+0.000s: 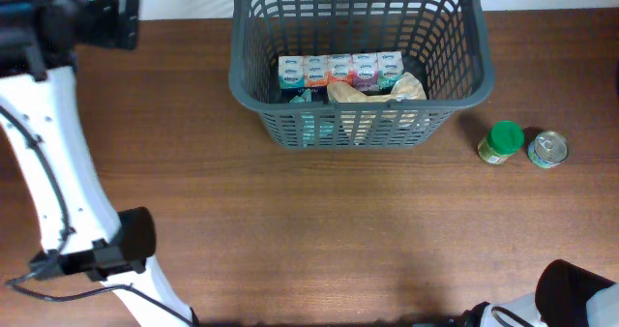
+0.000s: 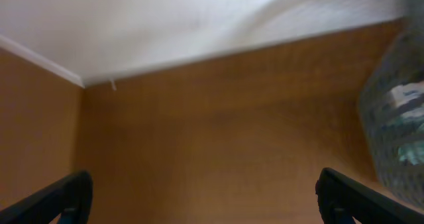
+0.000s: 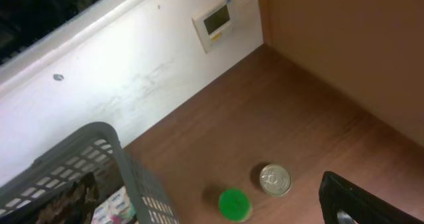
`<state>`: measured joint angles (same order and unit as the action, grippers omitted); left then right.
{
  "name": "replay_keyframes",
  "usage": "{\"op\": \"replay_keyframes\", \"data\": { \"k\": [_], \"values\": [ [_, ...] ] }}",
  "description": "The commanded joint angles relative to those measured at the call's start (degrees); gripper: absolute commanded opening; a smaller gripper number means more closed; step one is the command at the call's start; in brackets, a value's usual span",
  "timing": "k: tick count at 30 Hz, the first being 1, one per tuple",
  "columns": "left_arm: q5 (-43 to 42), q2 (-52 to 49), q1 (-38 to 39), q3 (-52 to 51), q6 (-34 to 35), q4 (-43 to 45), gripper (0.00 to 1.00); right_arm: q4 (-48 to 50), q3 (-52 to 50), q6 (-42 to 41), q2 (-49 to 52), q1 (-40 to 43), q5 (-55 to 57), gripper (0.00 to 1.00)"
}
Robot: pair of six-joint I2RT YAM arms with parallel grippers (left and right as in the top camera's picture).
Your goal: Pack container
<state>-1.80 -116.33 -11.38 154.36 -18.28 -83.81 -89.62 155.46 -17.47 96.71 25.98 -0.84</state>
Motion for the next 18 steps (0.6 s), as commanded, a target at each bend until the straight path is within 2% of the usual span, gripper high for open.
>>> {"op": "replay_keyframes", "data": {
  "k": [1,9,18],
  "values": [
    [-4.87,0.96,-2.82,-6.23,3.91,-0.68,0.99,-1.09,-0.96,2.56,0.52,0.35,4.59,0.99],
    [-4.87,0.96,-4.28,-17.38,3.91,-0.66,0.99,-3.1,-13.4,0.46,6.14,0.5,12.72,0.99],
    [-4.85,0.96,-4.28,-19.65,3.91,-0.85,0.99,3.32,-29.29,-1.64,16.63,2.99,13.09,0.99]
  ]
}}
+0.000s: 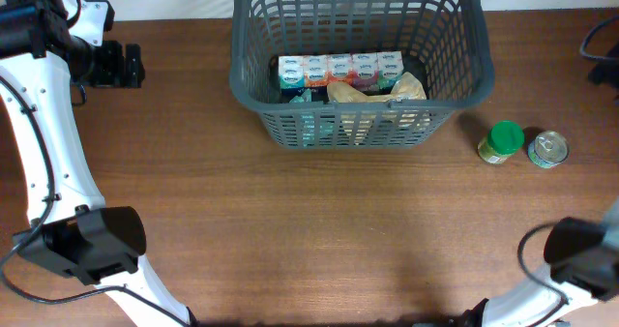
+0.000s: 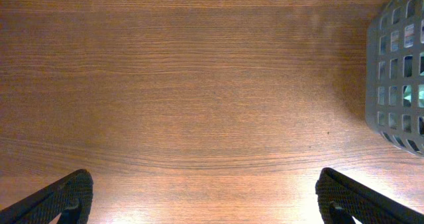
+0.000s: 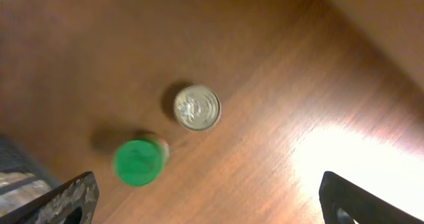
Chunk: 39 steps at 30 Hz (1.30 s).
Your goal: Pack container
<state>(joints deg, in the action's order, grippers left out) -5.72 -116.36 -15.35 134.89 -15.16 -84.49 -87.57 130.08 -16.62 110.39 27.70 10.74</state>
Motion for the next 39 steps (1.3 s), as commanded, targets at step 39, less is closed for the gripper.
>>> {"op": "replay_keyframes", "data": {
  "k": [39],
  "values": [
    [-0.96,0.98,-0.31,-0.17,0.79,-0.17,0.99,13.49,-10.1,-7.89,26.93,2.05,-3.45,0.99]
  ]
}}
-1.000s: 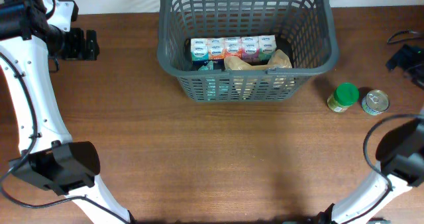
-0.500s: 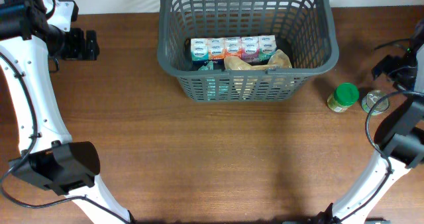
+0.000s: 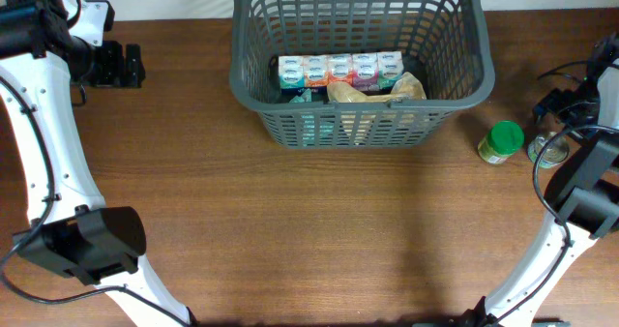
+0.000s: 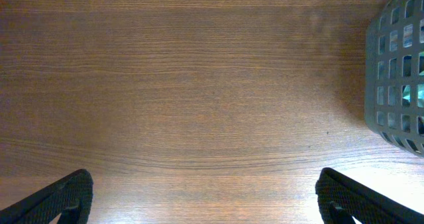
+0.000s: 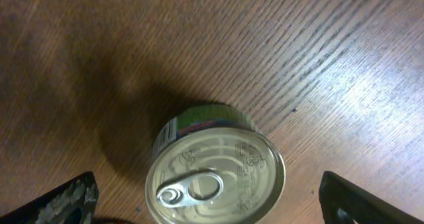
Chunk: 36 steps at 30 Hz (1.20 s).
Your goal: Pack container
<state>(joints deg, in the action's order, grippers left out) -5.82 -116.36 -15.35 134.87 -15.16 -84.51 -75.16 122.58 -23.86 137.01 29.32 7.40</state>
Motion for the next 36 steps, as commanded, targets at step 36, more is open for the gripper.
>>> {"op": "replay_keyframes", "data": {
  "k": [36],
  "values": [
    [-0.83,0.98,-0.31,-0.15,0.79,-0.15,0.99,11.08,-14.78,3.91,0.31,3.54,-5.95,0.99]
  ]
}}
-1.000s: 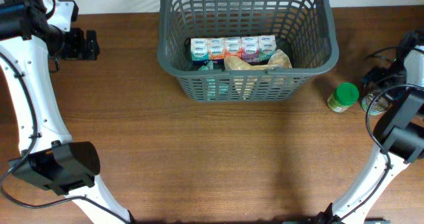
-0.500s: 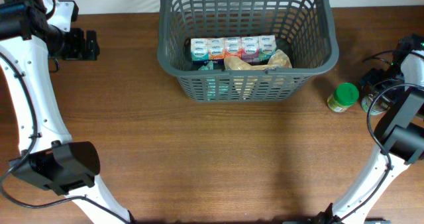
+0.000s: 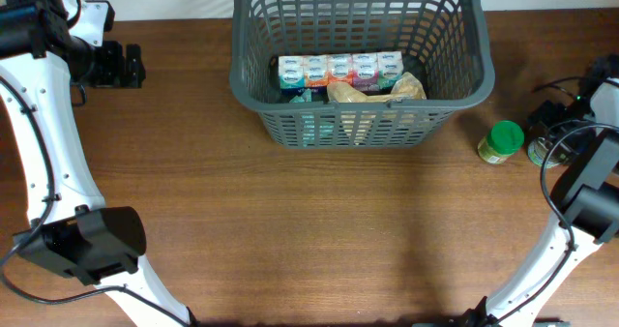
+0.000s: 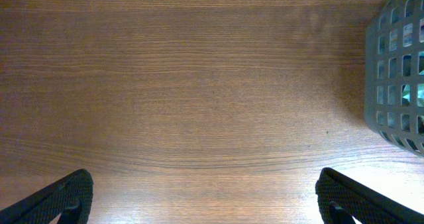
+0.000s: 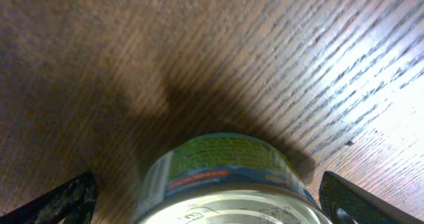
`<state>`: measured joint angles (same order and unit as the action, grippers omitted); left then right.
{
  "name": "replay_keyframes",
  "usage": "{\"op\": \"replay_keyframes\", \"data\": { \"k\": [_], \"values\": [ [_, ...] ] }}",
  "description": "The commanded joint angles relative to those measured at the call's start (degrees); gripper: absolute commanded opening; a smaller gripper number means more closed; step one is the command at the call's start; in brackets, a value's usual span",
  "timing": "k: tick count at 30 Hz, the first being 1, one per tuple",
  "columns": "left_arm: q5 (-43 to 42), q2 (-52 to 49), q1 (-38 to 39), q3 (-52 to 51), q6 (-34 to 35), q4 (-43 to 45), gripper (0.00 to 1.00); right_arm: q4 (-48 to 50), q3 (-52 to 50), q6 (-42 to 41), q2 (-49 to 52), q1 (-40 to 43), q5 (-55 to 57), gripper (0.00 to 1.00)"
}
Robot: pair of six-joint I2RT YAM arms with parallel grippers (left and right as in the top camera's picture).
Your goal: Pack container
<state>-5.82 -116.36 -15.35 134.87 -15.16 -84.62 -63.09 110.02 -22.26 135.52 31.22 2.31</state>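
Note:
A grey plastic basket (image 3: 253, 95) stands at the back middle of the table, holding a row of small cartons (image 3: 338, 70) and a tan bag (image 3: 372, 91). To its right stand a green-lidded jar (image 3: 502, 140) and a low tin can (image 3: 535, 154). My right gripper (image 3: 551, 139) is down over the can and partly hides it from overhead. The right wrist view shows the can (image 5: 225, 174) filling the space between the open fingers (image 5: 69, 201), untouched by them. My left gripper (image 3: 118, 64) is open over bare wood, left of the basket (image 4: 397, 71).
A brown wooden table (image 3: 290, 230) with a white wall behind it. The jar stands close to the can's left, between it and the basket. Cables of the right arm (image 3: 580, 187) hang near the table's right edge.
My right gripper has come lower over the tin can, which now looms larger and sits between the open fingers. The left arm, the jar and the basket have not moved.
At first both arms were drawn back, and the right wrist looked across the table at the jar and can. Then the left gripper hung left of the basket and the right one high above both items. Later it was close above the can, and now around it.

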Motion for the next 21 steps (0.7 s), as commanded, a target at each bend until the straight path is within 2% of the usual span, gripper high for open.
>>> {"op": "replay_keyframes", "data": {
  "k": [1,21],
  "values": [
    [-0.83,0.98,-0.31,-0.15,0.79,-0.04,0.99,-0.98,-2.21,2.93,1.79,1.97,-1.81,0.99],
    [-0.83,0.98,-0.31,-0.15,0.79,-0.04,0.99,-2.03,-2.25,4.02,1.79,2.4,-4.07,0.97]
  ]
}}
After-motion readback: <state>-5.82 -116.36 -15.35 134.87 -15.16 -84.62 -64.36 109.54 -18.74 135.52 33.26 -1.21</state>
